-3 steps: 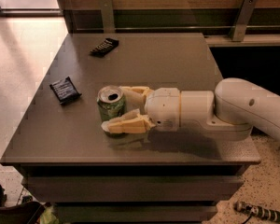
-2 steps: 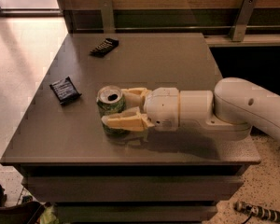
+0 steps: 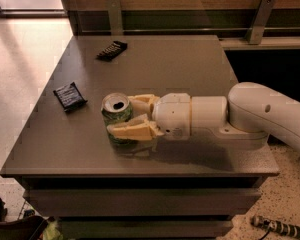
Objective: Move green can near rxbar chocolate
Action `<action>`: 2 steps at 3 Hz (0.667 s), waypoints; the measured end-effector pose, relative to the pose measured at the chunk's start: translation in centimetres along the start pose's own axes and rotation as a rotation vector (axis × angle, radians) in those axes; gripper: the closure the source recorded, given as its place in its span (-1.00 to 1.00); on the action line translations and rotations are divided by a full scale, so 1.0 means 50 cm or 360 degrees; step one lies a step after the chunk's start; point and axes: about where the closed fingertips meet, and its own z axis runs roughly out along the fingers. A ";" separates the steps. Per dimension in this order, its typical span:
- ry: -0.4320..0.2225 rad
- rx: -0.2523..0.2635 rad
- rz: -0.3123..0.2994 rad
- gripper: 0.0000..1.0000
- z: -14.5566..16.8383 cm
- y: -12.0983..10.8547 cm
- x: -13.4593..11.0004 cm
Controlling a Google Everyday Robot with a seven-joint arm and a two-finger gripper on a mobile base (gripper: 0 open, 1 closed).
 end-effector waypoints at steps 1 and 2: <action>-0.0008 -0.0039 0.0002 1.00 0.005 -0.026 -0.005; -0.0026 -0.0059 0.0012 1.00 0.003 -0.130 -0.030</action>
Offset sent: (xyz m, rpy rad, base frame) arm 0.0955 -0.0161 0.0342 0.0371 0.0097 0.0384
